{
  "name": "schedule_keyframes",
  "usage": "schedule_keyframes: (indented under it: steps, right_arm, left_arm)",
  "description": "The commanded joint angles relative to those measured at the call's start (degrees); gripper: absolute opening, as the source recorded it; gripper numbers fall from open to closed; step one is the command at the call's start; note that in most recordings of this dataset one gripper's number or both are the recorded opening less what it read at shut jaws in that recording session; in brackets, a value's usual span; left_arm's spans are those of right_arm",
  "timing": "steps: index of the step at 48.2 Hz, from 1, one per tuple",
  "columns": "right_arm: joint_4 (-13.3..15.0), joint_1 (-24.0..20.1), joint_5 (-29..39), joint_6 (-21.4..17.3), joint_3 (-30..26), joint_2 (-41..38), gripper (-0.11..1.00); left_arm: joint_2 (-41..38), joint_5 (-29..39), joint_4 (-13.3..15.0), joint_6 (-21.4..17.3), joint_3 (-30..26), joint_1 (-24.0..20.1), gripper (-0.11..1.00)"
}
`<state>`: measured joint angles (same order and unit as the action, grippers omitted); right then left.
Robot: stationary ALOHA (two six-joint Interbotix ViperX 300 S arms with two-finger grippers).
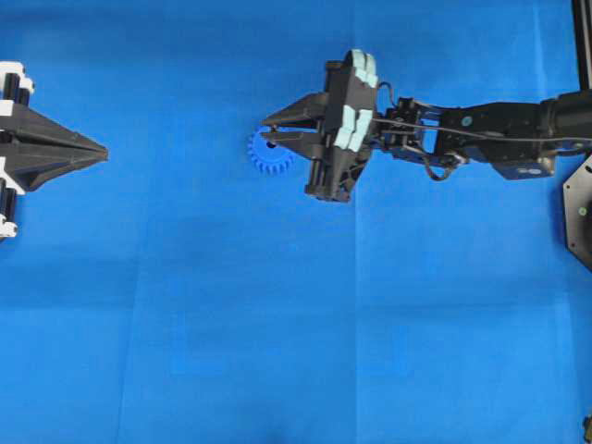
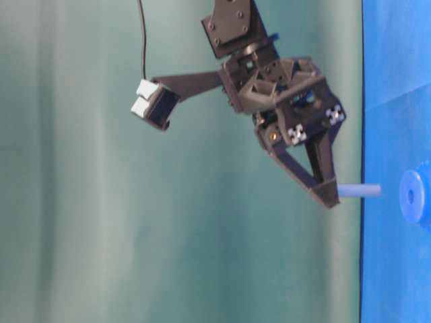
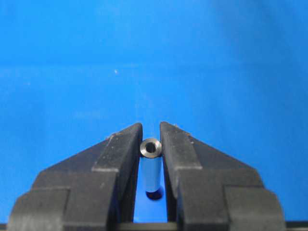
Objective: Insert the shaft placed at a random location into the center hole of the small gear at another random location.
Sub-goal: 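Carry the shaft left with the right gripper over the blue gear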
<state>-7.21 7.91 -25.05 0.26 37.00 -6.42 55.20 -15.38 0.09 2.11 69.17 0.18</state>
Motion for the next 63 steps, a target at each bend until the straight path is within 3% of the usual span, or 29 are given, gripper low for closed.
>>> schedule_keyframes:
  steps: [1,36,63]
  right_arm:
    - [0.0,-0.2,0.2,0.1,-2.0,0.3,0.04]
    - [-0.3,0.1,-1.2,0.0,-1.7,-3.8,0.04]
    - [-0.1,0.4,-1.0,0.2,-1.4,-1.1,0.04]
  left_arm:
    - [-0.2,-0.4,0.0,0.1,-0.6,0.1,0.00]
    - [-0.2,-0.4,0.0,0.1,-0.5,0.1,0.00]
    - [-0.2,-0.2,0.1,0.1,-0.5,0.1,0.00]
